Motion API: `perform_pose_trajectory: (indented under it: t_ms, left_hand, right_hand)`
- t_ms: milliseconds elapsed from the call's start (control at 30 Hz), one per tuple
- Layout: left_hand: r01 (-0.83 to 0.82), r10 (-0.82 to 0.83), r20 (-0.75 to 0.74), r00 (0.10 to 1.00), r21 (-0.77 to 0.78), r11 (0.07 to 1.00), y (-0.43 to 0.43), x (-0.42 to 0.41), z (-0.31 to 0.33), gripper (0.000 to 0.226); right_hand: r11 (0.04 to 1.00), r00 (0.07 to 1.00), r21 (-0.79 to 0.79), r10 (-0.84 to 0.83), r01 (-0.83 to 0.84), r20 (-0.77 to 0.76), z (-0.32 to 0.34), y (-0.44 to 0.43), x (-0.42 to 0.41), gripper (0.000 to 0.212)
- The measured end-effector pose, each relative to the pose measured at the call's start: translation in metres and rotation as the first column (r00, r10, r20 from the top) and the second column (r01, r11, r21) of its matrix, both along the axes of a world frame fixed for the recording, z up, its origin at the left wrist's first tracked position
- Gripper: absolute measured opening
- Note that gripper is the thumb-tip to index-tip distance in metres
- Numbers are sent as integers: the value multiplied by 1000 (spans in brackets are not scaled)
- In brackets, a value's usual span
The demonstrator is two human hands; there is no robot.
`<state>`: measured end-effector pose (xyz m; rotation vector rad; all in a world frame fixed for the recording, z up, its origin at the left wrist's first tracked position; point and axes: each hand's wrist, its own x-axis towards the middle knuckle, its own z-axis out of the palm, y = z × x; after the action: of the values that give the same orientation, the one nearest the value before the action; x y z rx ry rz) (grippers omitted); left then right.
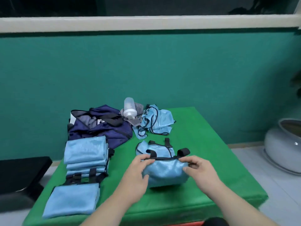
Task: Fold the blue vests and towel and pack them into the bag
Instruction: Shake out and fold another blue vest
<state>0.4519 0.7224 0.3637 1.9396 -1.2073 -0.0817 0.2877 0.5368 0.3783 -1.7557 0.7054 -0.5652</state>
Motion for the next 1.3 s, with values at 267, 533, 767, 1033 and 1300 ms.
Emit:
perform_pose_trajectory:
  t_ms: [267, 533, 767, 1033, 1300]
  left_hand:
    - [-31, 58, -153, 987, 174, 984, 10, -21, -53, 57]
    - [16, 80, -260, 962, 348, 937, -5, -4, -79, 53]
    - [-25, 94, -263, 960, 251, 968, 4, 11, -97, 34]
    - [-191, 229, -245, 942, 170, 967, -16, 60, -104, 21]
    - [-295, 312, -254, 916, 102, 950, -23, 79, -128, 15]
  right_hand:
    - [997, 987, -77, -26, 14, -158, -54, 13, -9, 31]
    - [968, 892, -229, -15, -100, -452, -81, 5, 21, 30]
    - [943, 884, -322, -83, -78, -460, -82, -1, 25, 23]
    - [857, 907, -443, 61, -261, -416, -64, -9, 99, 25]
    - [824, 865, -432, 130, -366, -485, -63, -10, 196, 28]
